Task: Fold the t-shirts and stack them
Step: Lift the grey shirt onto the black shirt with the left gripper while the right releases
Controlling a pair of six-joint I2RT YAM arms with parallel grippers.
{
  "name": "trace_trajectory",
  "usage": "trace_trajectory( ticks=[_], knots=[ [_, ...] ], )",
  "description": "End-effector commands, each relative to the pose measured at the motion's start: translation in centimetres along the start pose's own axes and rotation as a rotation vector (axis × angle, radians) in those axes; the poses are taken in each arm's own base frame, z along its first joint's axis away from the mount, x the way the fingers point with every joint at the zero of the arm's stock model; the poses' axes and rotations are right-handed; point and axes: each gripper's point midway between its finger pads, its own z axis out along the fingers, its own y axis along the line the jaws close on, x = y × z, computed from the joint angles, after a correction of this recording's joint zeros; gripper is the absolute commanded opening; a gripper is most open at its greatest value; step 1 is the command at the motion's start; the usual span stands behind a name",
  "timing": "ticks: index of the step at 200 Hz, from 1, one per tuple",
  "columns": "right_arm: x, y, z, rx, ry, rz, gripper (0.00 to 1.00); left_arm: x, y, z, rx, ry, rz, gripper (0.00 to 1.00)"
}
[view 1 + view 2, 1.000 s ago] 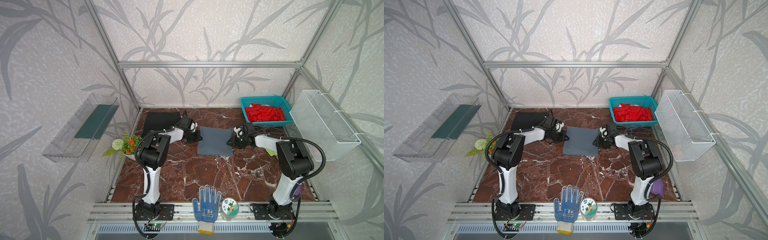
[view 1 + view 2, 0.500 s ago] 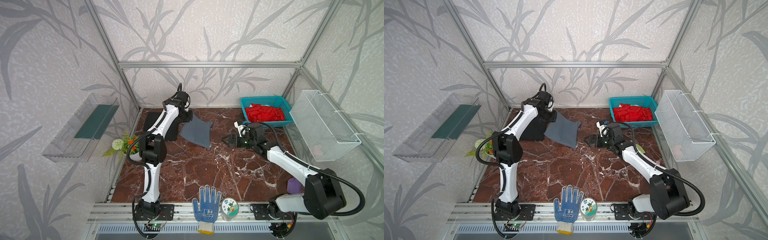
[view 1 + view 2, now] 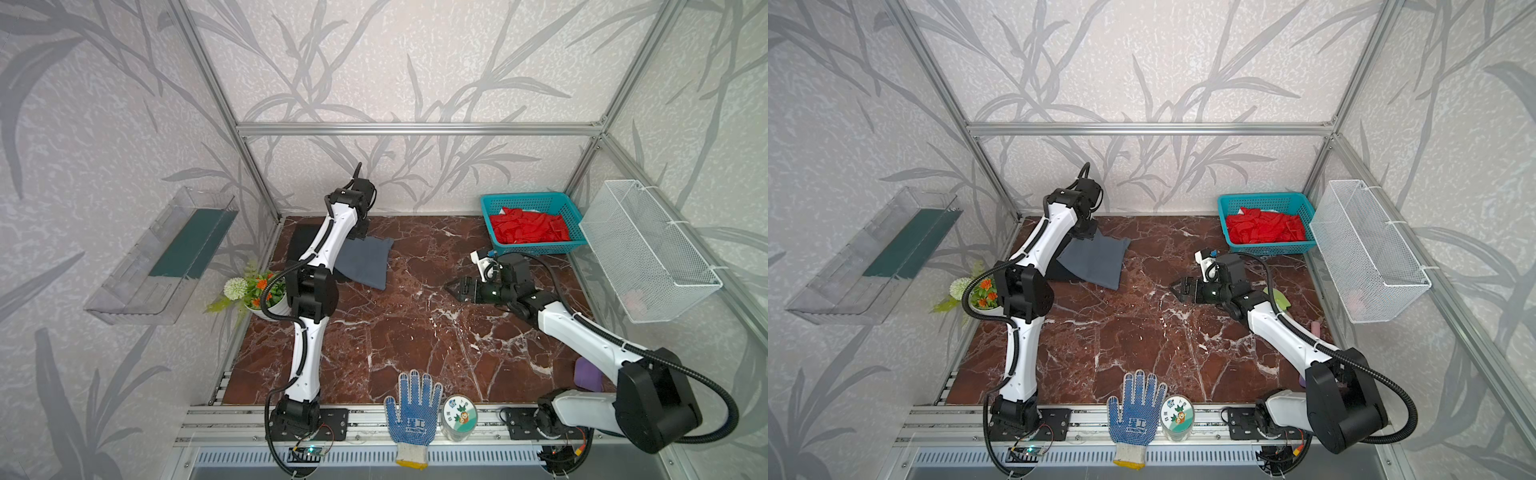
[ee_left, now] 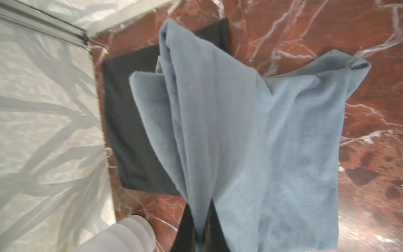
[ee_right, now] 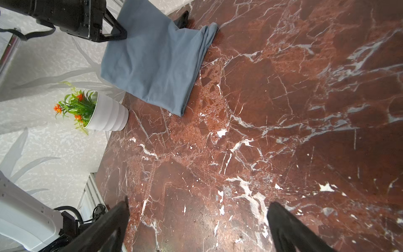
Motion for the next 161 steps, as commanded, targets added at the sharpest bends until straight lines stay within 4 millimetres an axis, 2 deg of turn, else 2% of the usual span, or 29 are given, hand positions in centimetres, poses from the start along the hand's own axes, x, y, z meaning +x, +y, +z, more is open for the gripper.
trace_trajectory(
  ticks=[1, 94, 161],
  knots=[
    [-0.1, 1.0, -0.6, -0.03, -0.012, -0.012, 0.99, -2.2, 3.3, -2.9, -0.099, -0.104, -0.012, 0.0],
    [0.2, 1.1, -0.5, -0.041, -0.008, -0.003, 0.99, -3.7, 5.8, -7.1, -0.091, -0.222, -0.028, 0.0],
    [0.4, 1.3, -0.4, -0.04, 0.003, -0.009, 0.99, -3.6, 7.8, -7.5, -0.138, -0.232, 0.006, 0.0]
  ],
)
